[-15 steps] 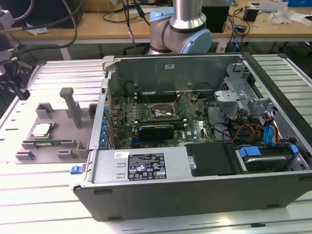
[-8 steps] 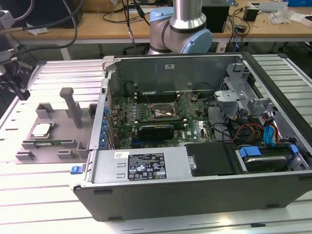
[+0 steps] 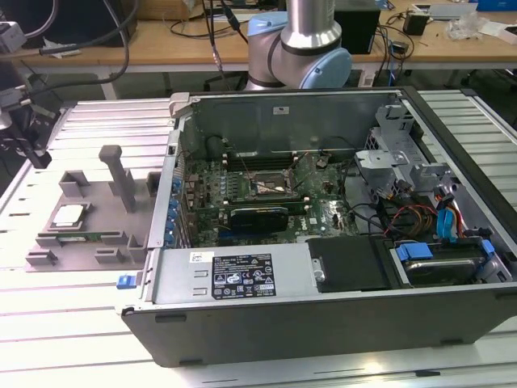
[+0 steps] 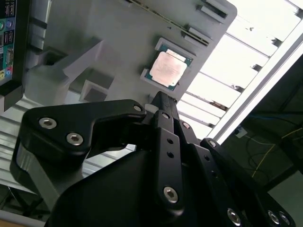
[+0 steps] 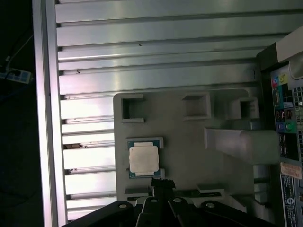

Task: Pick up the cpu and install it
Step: 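Pick up the cpu and move it towards the insertion slot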

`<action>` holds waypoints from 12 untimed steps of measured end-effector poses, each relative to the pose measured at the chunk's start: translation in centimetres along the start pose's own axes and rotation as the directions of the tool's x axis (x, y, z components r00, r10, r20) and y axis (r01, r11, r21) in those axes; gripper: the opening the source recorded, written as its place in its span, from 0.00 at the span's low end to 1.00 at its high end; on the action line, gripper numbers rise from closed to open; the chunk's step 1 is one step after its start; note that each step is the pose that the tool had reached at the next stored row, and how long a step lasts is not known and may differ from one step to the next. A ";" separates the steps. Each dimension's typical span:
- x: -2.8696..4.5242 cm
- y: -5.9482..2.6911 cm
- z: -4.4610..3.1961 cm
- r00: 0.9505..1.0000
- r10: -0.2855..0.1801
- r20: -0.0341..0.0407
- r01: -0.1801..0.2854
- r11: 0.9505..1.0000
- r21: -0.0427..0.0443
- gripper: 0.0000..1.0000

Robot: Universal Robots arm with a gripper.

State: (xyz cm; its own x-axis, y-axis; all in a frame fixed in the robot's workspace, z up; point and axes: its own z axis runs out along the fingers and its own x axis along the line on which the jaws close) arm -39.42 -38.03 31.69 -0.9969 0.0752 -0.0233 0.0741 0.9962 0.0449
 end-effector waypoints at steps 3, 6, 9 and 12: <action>0.05 -0.02 0.44 1.000 0.000 0.000 0.000 1.000 0.001 0.11; 0.09 -0.04 0.69 1.000 0.000 0.000 0.000 1.000 0.002 0.11; 0.15 -0.05 0.86 1.000 0.000 0.000 0.000 1.000 0.003 0.11; 0.21 -0.06 1.15 1.000 0.000 0.000 0.000 1.000 0.003 0.11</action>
State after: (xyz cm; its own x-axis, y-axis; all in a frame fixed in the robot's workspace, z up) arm -39.60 -38.03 30.53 -0.9969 0.0752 -0.0236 0.0742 0.9964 0.0421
